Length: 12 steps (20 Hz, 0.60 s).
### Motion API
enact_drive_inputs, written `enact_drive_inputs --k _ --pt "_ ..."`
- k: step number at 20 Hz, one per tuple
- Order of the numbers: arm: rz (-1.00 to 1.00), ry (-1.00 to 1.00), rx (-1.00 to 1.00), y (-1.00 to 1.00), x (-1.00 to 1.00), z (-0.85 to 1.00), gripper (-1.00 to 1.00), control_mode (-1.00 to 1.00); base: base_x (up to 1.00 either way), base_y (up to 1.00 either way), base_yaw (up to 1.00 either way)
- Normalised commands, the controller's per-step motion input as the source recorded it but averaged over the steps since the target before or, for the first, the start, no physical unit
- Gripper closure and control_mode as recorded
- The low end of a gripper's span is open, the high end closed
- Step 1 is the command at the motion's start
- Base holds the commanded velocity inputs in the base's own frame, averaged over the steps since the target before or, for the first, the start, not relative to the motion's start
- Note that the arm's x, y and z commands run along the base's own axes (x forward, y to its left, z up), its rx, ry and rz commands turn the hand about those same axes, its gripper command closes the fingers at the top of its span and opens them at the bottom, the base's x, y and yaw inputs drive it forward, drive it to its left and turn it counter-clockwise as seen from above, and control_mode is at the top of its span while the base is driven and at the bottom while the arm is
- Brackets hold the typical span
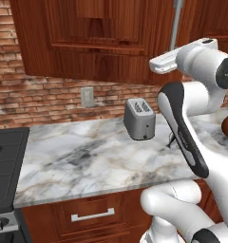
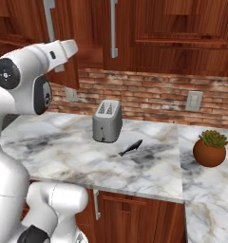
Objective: Retrieve the tupperware from the cabinet, then place the raw meat into the tupperware to avoid contamination.
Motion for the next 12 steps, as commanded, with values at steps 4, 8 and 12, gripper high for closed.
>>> enact_drive_inputs --k 4,8,12 --pt "0.02 0.22 -0.09 0.33 -1.0 -0.33 1.0 -1.0 0.0 0.0 0.0" --pt "0.04 0.05 -0.02 0.09 -0.42 -0.1 -1.0 -1.0 0.0 0.0 0.0" --pt "0.09 -0.09 0.01 -0.49 -0.67 0.12 -1.0 -1.0 0.0 0.0 0.0"
